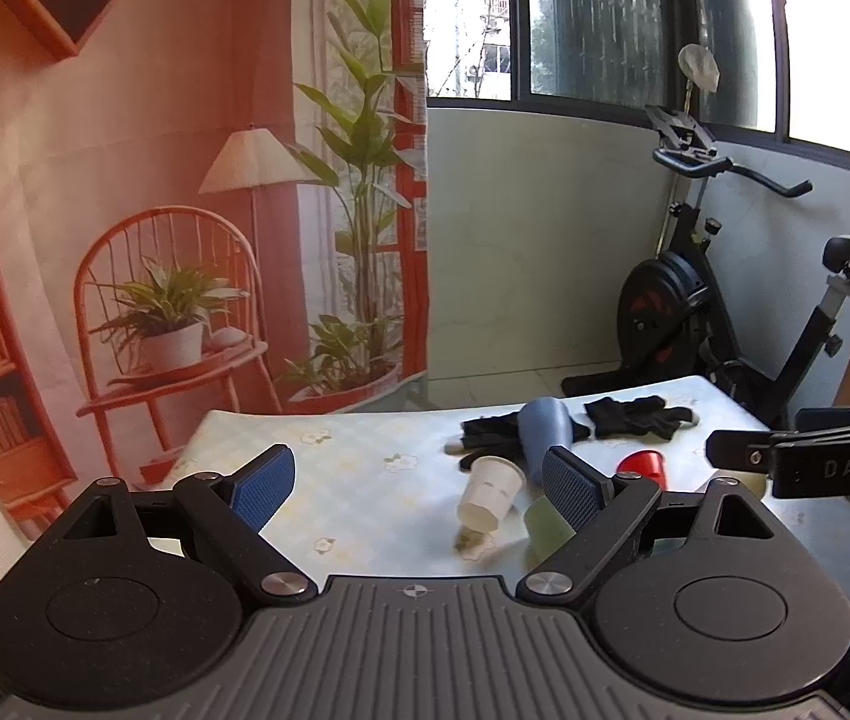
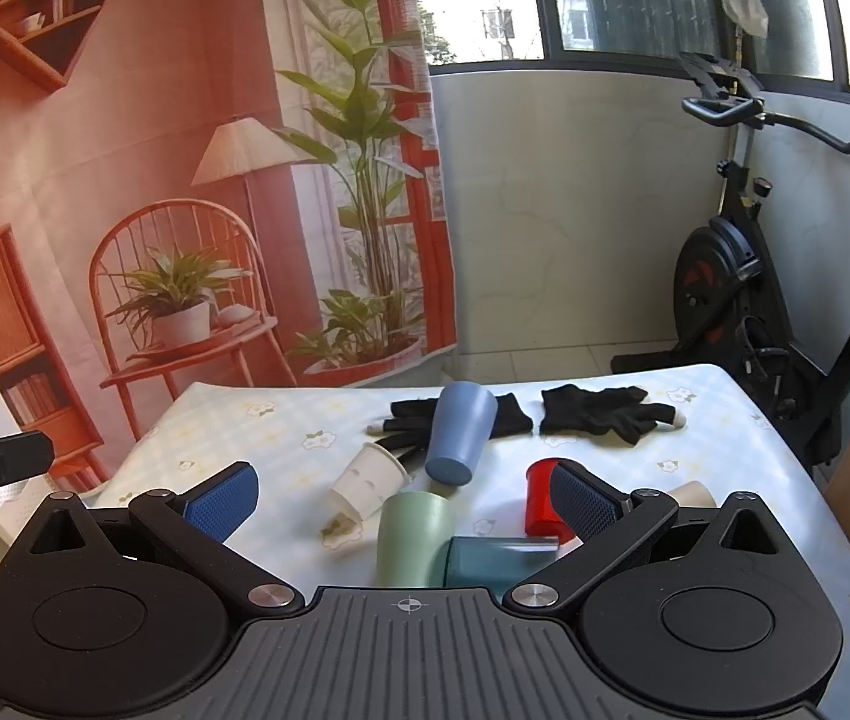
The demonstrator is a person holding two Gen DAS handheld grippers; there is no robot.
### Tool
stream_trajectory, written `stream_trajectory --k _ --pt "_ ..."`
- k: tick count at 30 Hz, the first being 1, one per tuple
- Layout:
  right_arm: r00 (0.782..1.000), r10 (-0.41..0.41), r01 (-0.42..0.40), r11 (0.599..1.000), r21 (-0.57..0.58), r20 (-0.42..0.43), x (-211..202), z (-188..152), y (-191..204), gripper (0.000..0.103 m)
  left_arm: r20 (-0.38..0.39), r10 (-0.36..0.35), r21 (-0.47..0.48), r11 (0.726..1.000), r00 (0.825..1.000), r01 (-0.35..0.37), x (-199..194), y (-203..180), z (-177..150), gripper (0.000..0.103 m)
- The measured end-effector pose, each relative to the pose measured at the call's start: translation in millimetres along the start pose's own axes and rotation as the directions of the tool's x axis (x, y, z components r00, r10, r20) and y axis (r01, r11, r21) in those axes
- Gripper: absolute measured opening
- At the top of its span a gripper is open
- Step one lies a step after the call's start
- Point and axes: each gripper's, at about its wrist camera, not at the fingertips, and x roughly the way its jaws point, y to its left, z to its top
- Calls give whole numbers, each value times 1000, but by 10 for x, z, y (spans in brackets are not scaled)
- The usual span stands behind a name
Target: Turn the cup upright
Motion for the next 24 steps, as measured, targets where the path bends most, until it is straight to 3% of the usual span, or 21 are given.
stream_trajectory --k 9,12,18,24 --pt "1000 14 -14 1000 13 -4 24 -36 -23 103 -31 -1 -24 1000 1000 1 62 -3 -27 92" --pt "999 32 -31 999 31 -27 107 -88 -127 103 -73 -7 -48 999 997 3 184 38 -45 91" --pt "994 6 8 991 132 -105 355 -363 -623 103 -24 5 -97 995 1000 -7 368 81 -198 91" --pt "983 -87 124 964 235 -164 548 -636 -1181 99 -34 -15 -134 991 999 11 660 3 -260 90"
